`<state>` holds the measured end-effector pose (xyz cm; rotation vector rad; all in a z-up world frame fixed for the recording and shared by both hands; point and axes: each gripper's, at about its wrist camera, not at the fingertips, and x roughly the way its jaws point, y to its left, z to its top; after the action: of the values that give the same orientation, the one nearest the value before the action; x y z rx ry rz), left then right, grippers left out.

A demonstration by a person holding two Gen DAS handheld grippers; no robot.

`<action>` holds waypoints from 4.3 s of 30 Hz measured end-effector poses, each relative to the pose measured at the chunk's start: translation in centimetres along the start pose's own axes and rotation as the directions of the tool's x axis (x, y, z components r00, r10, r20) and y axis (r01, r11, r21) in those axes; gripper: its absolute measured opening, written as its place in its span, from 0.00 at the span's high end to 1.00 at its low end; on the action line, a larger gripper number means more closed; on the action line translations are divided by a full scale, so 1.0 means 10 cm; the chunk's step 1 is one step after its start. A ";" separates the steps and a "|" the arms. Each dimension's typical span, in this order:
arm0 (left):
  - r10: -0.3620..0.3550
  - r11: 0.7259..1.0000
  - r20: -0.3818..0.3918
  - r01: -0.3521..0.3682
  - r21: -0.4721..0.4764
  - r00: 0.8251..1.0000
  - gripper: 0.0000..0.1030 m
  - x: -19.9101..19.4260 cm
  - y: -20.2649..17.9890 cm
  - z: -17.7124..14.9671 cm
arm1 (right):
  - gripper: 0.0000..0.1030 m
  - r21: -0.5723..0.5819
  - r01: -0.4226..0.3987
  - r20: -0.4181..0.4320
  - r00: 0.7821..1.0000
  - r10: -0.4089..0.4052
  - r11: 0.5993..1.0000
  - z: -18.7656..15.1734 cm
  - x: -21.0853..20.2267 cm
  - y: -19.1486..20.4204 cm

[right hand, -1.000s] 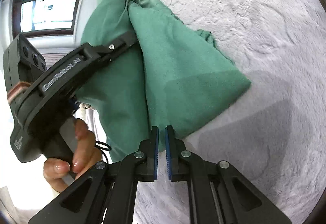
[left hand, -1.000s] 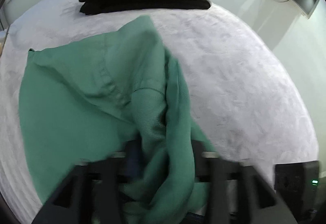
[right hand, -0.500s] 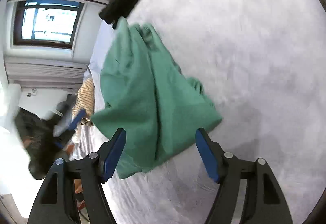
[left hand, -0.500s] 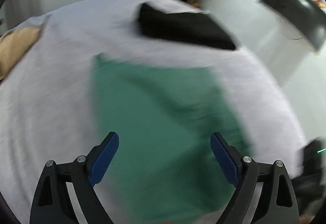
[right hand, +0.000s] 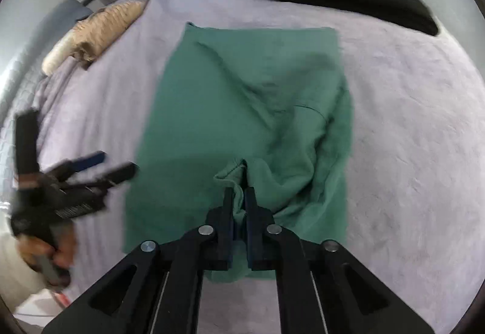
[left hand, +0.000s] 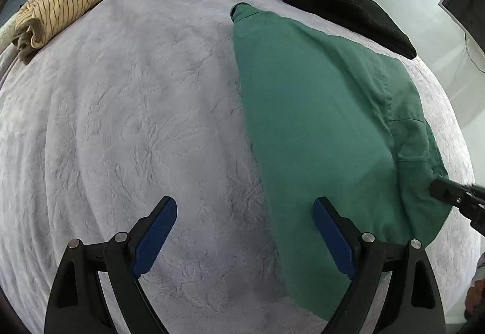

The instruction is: Fold large clothes

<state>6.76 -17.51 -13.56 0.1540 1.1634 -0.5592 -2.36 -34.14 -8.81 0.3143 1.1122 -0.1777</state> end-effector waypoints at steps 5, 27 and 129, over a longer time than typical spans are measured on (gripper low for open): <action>-0.006 1.000 -0.027 0.006 -0.014 1.000 0.11 0.08 0.13 -0.07 | 0.94 0.477 -0.135 -0.007 0.988 0.157 0.869 -0.70 0.29 -1.02; -0.025 1.000 -0.027 0.025 -0.003 0.999 0.11 -0.06 -0.08 -0.20 | 0.96 0.309 -0.306 0.096 0.952 0.290 0.901 0.78 0.48 -0.84; -0.359 0.932 -0.237 0.333 -0.142 0.903 0.00 0.87 -0.28 0.22 | 0.00 0.322 -0.574 -0.121 0.764 0.634 0.753 1.03 1.28 -1.22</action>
<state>9.58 -23.73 -20.03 -0.0710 1.4855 -0.8120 8.35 -48.91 -18.09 0.9479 1.1518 0.3070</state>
